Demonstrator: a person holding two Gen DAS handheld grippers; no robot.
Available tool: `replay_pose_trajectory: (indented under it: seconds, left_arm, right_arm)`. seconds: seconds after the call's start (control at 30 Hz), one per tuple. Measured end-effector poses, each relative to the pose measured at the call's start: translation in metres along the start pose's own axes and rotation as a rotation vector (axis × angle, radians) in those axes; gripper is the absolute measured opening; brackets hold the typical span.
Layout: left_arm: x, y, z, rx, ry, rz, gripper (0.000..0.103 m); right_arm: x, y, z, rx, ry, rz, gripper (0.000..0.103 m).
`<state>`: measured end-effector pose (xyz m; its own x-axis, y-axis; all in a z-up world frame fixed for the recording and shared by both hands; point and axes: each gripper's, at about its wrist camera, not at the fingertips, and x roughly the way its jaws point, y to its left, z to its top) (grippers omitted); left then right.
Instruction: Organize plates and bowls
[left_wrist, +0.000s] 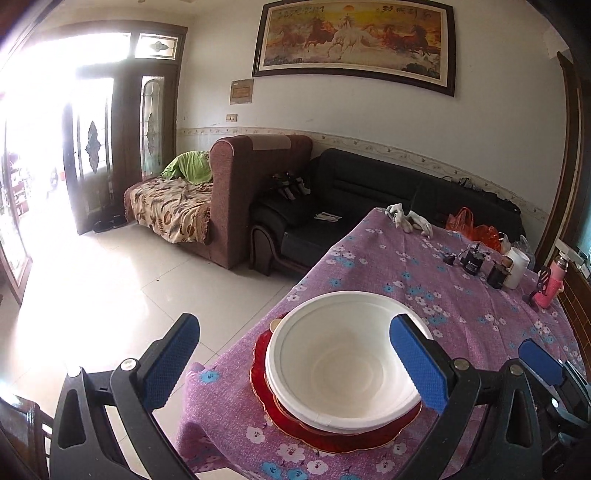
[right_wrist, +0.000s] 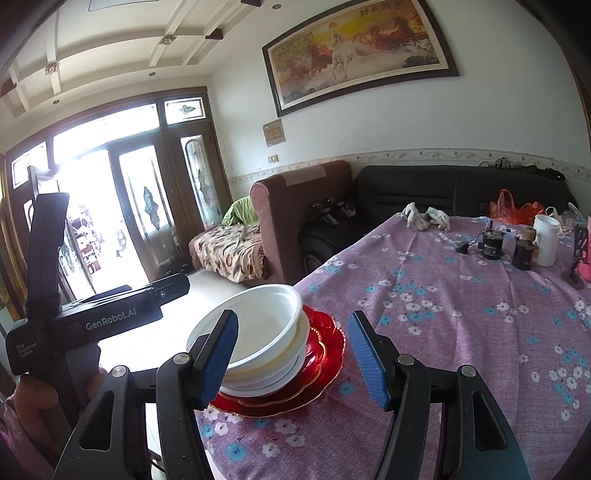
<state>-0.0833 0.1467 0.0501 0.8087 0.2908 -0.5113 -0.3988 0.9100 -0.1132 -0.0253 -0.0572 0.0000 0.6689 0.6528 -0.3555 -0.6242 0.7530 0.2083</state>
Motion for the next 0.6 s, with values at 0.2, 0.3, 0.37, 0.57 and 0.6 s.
replay_pose_trajectory:
  seconds: [0.2,0.3,0.37,0.57,0.6]
  left_arm:
    - [0.0013,0.0016,-0.0014,0.000,0.003,0.006,0.103]
    - [0.0024,0.0021,-0.0024,0.000,0.004,0.008,0.103]
    - [0.0023,0.0022,-0.0027,0.005,0.006,0.008,0.103]
    - [0.0047,0.0017,-0.0057,0.010,0.006,0.013,0.103]
    - [0.0066,0.0009,-0.0061,0.012,0.007,0.011,0.103]
  right_arm:
    - [0.0034,0.0043,-0.0033,-0.008,0.012,0.007,0.067]
    - [0.0054,0.0038,-0.0049,-0.004,0.017,0.006,0.067]
    - [0.0063,0.0026,-0.0064,0.005,0.022,0.009,0.067]
    - [0.0076,0.0006,-0.0068,0.016,0.024,0.009,0.067]
    - [0.0072,0.0010,-0.0067,0.014,0.025,0.010,0.067]
